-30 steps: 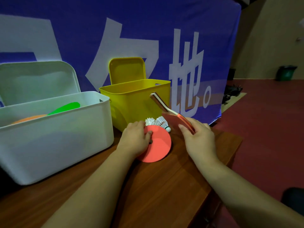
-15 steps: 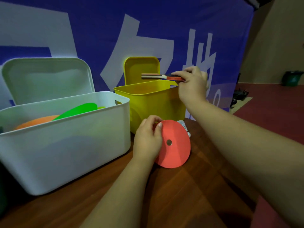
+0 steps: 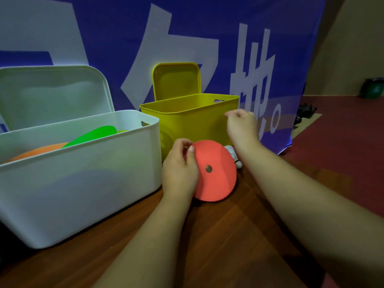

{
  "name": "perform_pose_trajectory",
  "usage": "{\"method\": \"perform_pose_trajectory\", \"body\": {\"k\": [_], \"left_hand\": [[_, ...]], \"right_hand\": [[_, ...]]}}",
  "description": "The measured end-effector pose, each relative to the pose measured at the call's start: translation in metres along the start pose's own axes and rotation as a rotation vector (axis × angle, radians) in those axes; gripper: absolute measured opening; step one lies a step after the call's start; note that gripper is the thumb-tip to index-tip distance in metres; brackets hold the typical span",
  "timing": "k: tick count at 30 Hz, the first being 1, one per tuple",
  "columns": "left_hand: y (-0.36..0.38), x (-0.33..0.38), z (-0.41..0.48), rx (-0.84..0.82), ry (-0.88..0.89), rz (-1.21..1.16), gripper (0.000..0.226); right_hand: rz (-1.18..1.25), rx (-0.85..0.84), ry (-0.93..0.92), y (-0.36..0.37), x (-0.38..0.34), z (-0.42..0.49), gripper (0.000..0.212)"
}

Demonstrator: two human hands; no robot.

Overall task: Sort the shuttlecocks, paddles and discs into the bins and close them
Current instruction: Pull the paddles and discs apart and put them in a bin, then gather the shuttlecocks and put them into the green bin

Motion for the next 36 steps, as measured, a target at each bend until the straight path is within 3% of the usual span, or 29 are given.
{"method": "perform_pose_trajectory", "body": {"k": [3, 11, 16, 28, 36], "left_hand": [[-0.008, 0.003, -0.001, 0.037, -0.038, 0.0, 0.007], [-0.017, 0.009, -0.006, 0.038, -0.041, 0.044, 0.008], [-0.016, 0.013, -0.009, 0.005, -0.035, 0.071, 0.008], [-0.023, 0.055, -0.037, -0.097, -0.087, 0.122, 0.007], [-0.146, 0.067, -0.077, -0.026, -0.173, 0.167, 0.013]], "right_hand": [[-0.096, -0.034, 0.126, -0.007, 0.041, -0.017, 0.026], [-0.491, -0.198, 0.204, -0.013, 0.105, -0.041, 0.057], [-0.714, -0.173, 0.15, -0.008, 0.098, -0.044, 0.039], [-0.501, -0.079, 0.087, -0.027, 0.07, -0.064, 0.029], [-0.132, -0.188, -0.034, -0.005, 0.001, -0.121, 0.029]]}}
Point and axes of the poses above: each hand's wrist, its own z-axis towards the middle knuckle, its own y-axis out of the palm, x = y × z, the point moved 9 cm from there along z, towards the middle knuckle, and after that the axes turned 2 degrees about -x, right-handed, at the moved point
